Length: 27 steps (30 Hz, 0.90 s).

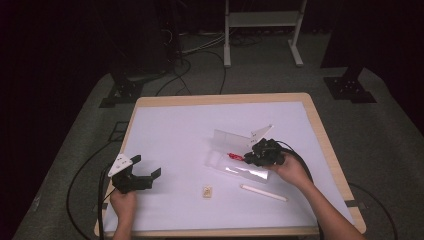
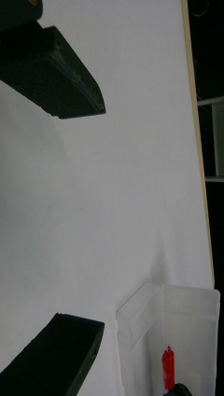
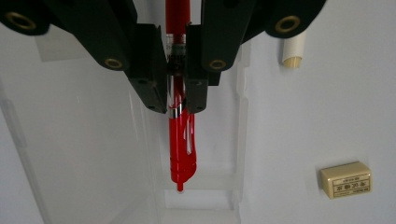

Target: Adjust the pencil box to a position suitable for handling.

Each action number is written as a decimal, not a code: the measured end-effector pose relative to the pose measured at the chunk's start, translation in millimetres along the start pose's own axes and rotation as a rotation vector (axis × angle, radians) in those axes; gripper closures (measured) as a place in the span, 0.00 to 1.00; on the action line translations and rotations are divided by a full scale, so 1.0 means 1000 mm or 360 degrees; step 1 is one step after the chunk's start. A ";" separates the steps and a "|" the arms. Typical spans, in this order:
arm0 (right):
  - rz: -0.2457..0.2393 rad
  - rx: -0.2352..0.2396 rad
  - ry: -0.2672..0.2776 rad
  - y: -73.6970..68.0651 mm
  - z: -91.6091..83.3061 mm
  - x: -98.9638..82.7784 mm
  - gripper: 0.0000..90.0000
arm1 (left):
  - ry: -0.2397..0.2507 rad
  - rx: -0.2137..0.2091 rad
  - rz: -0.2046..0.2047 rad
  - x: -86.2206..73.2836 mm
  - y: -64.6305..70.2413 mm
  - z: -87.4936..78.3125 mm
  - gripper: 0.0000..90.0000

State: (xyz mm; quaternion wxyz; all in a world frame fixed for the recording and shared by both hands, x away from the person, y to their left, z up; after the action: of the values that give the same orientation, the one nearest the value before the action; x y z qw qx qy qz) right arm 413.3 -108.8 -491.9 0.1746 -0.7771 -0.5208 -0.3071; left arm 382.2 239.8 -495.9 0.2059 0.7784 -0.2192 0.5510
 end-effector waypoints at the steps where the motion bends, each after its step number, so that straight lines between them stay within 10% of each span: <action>1: -0.0001 0.0001 0.0001 0.000 0.001 0.000 0.88 | 0.0000 0.0000 0.0000 0.000 0.000 0.000 0.00; 27: 0.0003 0.0013 -0.0085 0.002 0.023 -0.004 0.87 | -0.0004 -0.0001 0.0001 0.000 0.000 -0.001 0.00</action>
State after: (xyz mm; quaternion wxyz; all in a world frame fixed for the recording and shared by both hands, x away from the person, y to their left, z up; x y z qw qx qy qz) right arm 420.3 -99.1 -511.9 0.1640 -0.7849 -0.5257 -0.2838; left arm 381.8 240.2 -495.9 0.2058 0.7790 -0.2198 0.5500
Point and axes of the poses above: each handheld gripper's, and its own axes: z roughly forward along the jaws, x roughly out of its top, y roughly to its right, the point moved 9 cm from there along z, roughly forward along the jaws, and after that the axes turned 4 degrees about y, right-handed, at the moved point
